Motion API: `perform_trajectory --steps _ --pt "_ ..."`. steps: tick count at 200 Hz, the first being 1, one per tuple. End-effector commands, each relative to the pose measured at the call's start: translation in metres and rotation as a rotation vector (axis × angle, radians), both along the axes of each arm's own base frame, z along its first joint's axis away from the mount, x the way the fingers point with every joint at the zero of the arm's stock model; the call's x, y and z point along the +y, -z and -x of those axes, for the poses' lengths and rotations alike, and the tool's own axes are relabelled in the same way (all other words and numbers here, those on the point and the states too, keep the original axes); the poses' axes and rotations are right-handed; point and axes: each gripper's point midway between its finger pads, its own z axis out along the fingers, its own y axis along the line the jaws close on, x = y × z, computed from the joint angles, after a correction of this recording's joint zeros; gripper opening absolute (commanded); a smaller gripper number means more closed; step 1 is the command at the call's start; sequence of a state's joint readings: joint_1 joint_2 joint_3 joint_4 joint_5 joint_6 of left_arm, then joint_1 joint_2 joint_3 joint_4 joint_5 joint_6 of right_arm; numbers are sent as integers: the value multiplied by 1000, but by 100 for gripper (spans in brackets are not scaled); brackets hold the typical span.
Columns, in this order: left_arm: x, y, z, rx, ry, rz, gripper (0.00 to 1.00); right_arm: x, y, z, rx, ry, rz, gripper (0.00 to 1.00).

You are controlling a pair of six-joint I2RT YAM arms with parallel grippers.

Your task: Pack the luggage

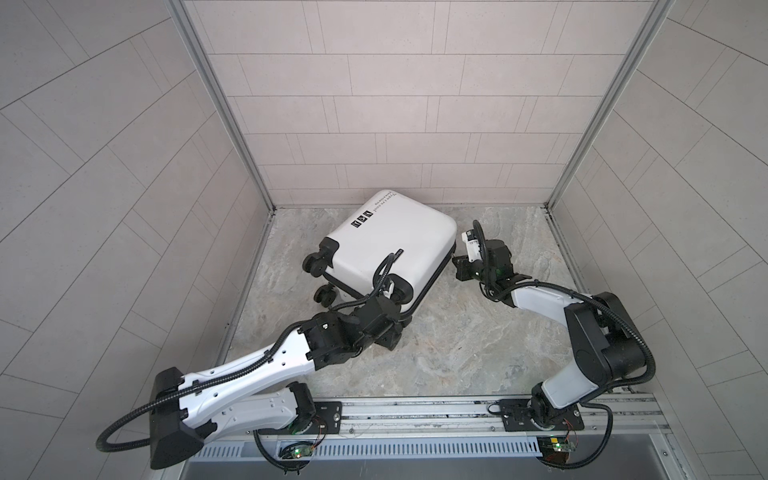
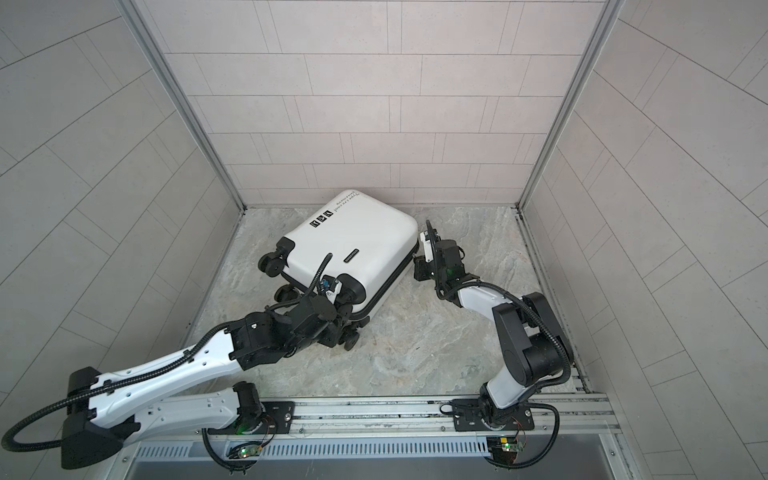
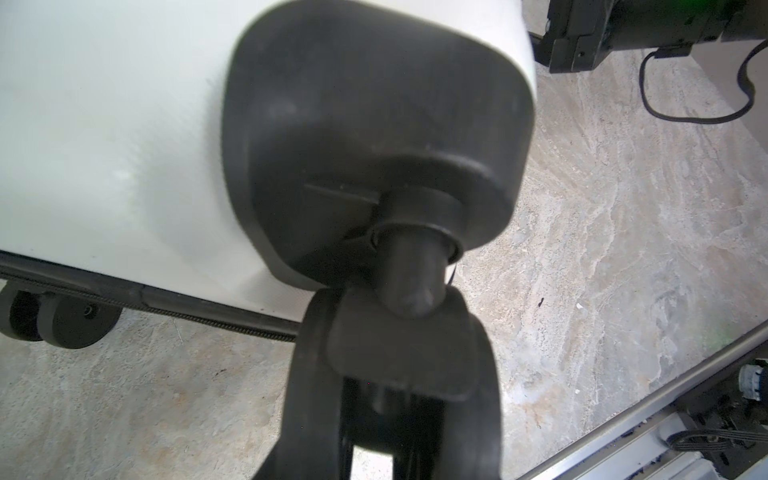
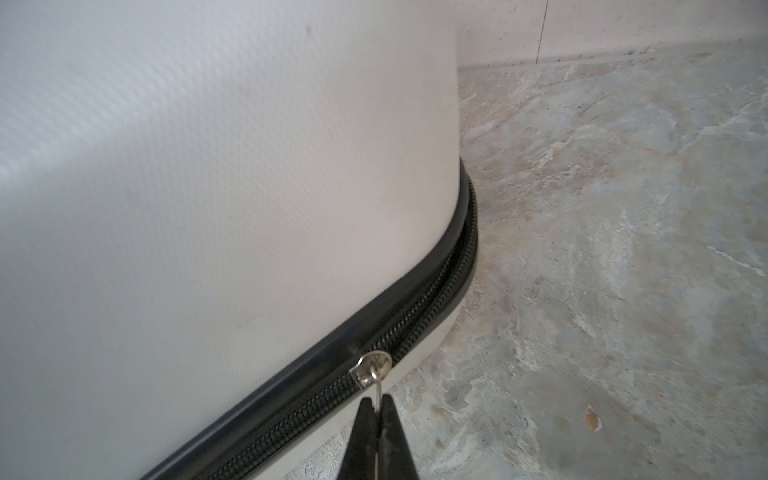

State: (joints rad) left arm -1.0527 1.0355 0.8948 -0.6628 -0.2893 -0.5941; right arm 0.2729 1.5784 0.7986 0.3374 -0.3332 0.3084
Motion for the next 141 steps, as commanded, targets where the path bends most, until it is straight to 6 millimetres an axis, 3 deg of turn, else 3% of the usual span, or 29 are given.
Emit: perform_trajectory --steps 1,47,109,141 --pt "33 -12 -12 -75 -145 -35 0 -24 -37 -15 -144 91 22 0" --pt "52 -13 -5 -78 -164 -68 0 -40 -33 -33 -133 144 41 0" --pt "67 -15 0 -80 -188 -66 0 -78 -45 -79 -155 268 -9 0" --pt "70 -12 3 -72 -183 -75 0 -97 -37 -107 -126 321 -43 0"
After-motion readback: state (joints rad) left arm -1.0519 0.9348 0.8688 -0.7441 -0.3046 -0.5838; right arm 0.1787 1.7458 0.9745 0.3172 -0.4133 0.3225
